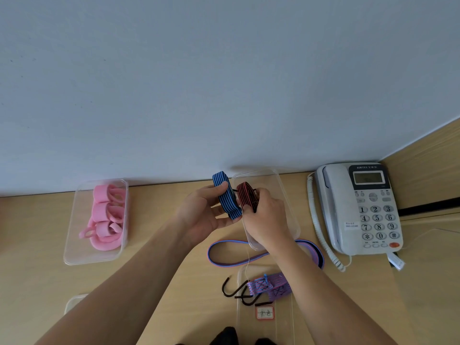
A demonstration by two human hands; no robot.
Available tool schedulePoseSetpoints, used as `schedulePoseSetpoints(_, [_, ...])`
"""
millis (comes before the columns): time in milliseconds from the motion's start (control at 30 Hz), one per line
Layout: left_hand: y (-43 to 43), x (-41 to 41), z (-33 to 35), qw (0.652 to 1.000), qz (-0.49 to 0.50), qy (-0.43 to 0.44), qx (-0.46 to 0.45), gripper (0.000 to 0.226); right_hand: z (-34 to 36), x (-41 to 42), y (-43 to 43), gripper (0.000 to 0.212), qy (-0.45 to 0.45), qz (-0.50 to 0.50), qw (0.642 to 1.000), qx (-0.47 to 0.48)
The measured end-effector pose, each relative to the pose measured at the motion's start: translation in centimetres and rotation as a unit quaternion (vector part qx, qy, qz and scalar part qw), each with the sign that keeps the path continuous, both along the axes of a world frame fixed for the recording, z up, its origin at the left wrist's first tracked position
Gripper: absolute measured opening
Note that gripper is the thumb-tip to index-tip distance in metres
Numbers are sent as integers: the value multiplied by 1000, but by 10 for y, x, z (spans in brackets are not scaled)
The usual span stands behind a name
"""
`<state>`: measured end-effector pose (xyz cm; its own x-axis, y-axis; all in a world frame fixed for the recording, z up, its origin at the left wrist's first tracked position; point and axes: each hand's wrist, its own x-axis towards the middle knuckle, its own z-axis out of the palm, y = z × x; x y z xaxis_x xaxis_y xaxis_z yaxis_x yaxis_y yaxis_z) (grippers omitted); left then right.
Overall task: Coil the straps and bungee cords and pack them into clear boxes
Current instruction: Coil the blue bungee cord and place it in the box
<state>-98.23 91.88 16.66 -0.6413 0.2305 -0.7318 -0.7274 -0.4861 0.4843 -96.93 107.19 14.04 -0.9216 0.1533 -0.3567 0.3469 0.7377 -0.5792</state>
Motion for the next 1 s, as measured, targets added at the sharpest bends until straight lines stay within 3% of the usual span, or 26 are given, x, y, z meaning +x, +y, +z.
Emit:
schedulePoseSetpoints(267, [0, 1, 0, 1000, 2, -5, 3, 18, -5, 4, 3, 26, 62, 1, 998, -2])
schedulePoseSetpoints(600, [1, 0, 4, 1000, -5, -14, -7, 18, -9, -1, 5, 21, 43, 28, 998, -47])
schedulePoseSetpoints(800, [2, -1, 10, 999, -11, -10, -33, 19, -11, 2, 8, 45, 24, 127, 991, 36])
schedulePoseSetpoints(1000, [0, 0, 22, 994, -12, 34, -99, 19, 0, -7, 16, 48, -4, 137, 991, 10])
